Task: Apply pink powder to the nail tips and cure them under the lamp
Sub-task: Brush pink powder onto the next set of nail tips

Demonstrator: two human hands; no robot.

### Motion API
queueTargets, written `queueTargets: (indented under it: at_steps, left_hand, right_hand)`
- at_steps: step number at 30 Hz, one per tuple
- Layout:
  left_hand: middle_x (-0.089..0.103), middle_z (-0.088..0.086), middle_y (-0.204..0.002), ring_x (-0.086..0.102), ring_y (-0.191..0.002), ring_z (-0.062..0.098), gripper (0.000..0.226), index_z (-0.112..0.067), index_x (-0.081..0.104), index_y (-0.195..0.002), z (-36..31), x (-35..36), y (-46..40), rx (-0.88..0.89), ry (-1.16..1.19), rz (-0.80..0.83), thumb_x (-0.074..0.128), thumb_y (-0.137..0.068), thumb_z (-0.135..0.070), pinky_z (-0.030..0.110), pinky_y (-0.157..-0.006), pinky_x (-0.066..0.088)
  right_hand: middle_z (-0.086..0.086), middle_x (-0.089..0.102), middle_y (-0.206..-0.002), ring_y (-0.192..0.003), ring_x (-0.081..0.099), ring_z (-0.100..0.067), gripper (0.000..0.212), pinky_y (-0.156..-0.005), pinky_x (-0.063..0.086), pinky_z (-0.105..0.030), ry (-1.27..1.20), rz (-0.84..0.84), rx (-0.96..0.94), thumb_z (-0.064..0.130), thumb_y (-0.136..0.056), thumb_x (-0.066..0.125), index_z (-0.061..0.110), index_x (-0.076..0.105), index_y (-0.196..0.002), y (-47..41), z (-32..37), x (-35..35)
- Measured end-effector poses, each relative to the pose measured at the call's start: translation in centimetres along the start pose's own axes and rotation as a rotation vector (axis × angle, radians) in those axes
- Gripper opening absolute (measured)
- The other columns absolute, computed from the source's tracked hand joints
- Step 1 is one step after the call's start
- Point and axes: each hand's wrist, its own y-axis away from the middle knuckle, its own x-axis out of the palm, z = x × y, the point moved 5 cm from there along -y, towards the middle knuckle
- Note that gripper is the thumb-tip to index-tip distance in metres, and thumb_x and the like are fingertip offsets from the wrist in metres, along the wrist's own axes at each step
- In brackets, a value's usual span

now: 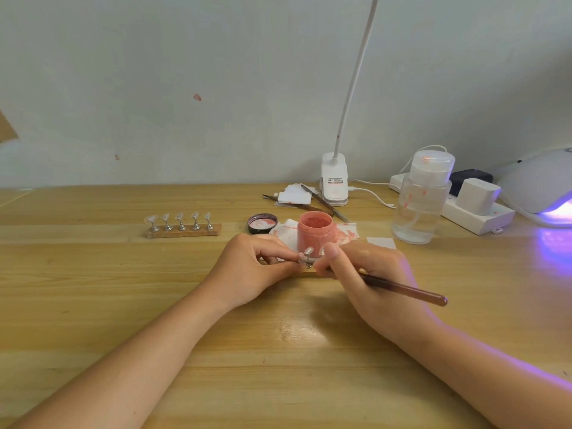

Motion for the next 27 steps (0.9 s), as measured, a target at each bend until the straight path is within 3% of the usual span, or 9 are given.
queueTargets:
  at_steps: [3,6,8,11,13,17,20,23,27]
  left_hand:
    - [0.064,-0.008,-0.068,0.043,-0.056,0.004,0.026,-0.029,0.071,-0.071,0.10,-0.11,0.02,-0.005,-0.015,-0.002,0.072,-0.073,-0.002,0.009,-0.053,0.032]
    - [0.066,0.007,-0.072,0.044,-0.056,0.005,0.022,-0.025,0.072,-0.074,0.16,-0.10,-0.05,-0.010,-0.008,-0.009,0.073,-0.072,-0.004,0.011,-0.054,0.033]
    - [0.066,0.011,-0.073,0.045,-0.055,0.000,0.021,-0.023,0.072,-0.076,0.16,-0.10,-0.06,-0.004,-0.007,-0.006,0.073,-0.072,-0.002,0.010,-0.055,0.034]
    - [0.065,0.004,-0.071,0.050,-0.054,-0.005,0.017,-0.015,0.074,-0.079,0.31,-0.08,-0.05,-0.011,-0.007,0.004,0.072,-0.073,0.001,0.006,-0.056,0.034]
    - [0.064,0.002,-0.070,0.050,-0.053,-0.006,0.012,-0.008,0.074,-0.080,0.41,-0.03,-0.10,-0.020,0.006,0.003,0.072,-0.072,0.001,0.004,-0.055,0.033]
    - [0.065,0.001,-0.071,0.050,-0.053,-0.006,0.015,-0.013,0.073,-0.079,0.40,-0.04,-0.07,-0.018,0.000,0.001,0.072,-0.073,0.001,0.004,-0.055,0.034]
    - [0.065,0.000,-0.070,0.049,-0.052,-0.006,0.015,-0.013,0.073,-0.079,0.45,-0.05,-0.10,-0.021,0.000,-0.002,0.072,-0.072,0.000,0.005,-0.055,0.034]
    - [0.064,0.001,-0.069,0.046,-0.050,-0.004,0.016,-0.015,0.073,-0.079,0.38,-0.04,-0.07,-0.011,-0.007,0.007,0.072,-0.073,0.000,0.006,-0.053,0.032]
    - [0.066,0.005,-0.072,0.048,-0.051,-0.005,0.014,-0.012,0.074,-0.079,0.42,-0.01,-0.11,-0.020,-0.008,0.012,0.072,-0.073,0.000,0.005,-0.054,0.033]
  right_hand:
    - [0.009,0.062,-0.055,-0.055,0.058,-0.001,0.044,-0.055,0.040,-0.011,-0.060,0.006,0.054,0.043,-0.088,0.042,0.021,0.068,-0.061,0.25,-0.45,0.08]
    - [0.007,0.064,-0.061,-0.060,0.058,-0.005,0.036,-0.056,0.044,-0.020,0.030,-0.015,-0.032,0.034,-0.091,0.043,0.023,0.067,-0.067,0.02,0.05,-0.06]
    - [0.006,0.064,-0.060,-0.058,0.059,-0.006,0.041,-0.055,0.045,-0.021,0.014,0.019,0.007,0.038,-0.091,0.043,0.018,0.068,-0.065,0.10,-0.36,0.14]
    - [0.011,0.062,-0.058,-0.058,0.059,-0.001,0.044,-0.056,0.043,-0.013,-0.032,0.007,0.018,0.041,-0.090,0.042,0.018,0.069,-0.064,0.25,-0.37,0.00]
    - [0.012,0.062,-0.062,-0.063,0.058,0.000,0.038,-0.059,0.044,-0.014,0.032,-0.015,-0.034,0.036,-0.091,0.043,0.020,0.069,-0.069,0.10,-0.03,-0.09]
    - [0.009,0.064,-0.060,-0.059,0.060,-0.003,0.044,-0.056,0.045,-0.016,-0.034,0.024,0.055,0.043,-0.089,0.041,0.020,0.069,-0.063,0.18,-0.58,0.19]
    - [0.017,0.061,-0.060,-0.061,0.058,0.001,0.034,-0.057,0.043,-0.012,0.011,-0.005,-0.015,0.038,-0.091,0.043,0.029,0.067,-0.069,0.06,0.06,-0.04]
    - [0.008,0.065,-0.062,-0.061,0.060,-0.005,0.038,-0.057,0.046,-0.022,0.031,0.026,0.017,0.040,-0.090,0.043,0.024,0.069,-0.067,-0.04,-0.25,0.25]
    - [0.008,0.064,-0.059,-0.057,0.060,-0.003,0.039,-0.053,0.045,-0.019,-0.010,0.003,0.023,0.040,-0.090,0.044,0.023,0.069,-0.065,0.16,-0.28,0.00]
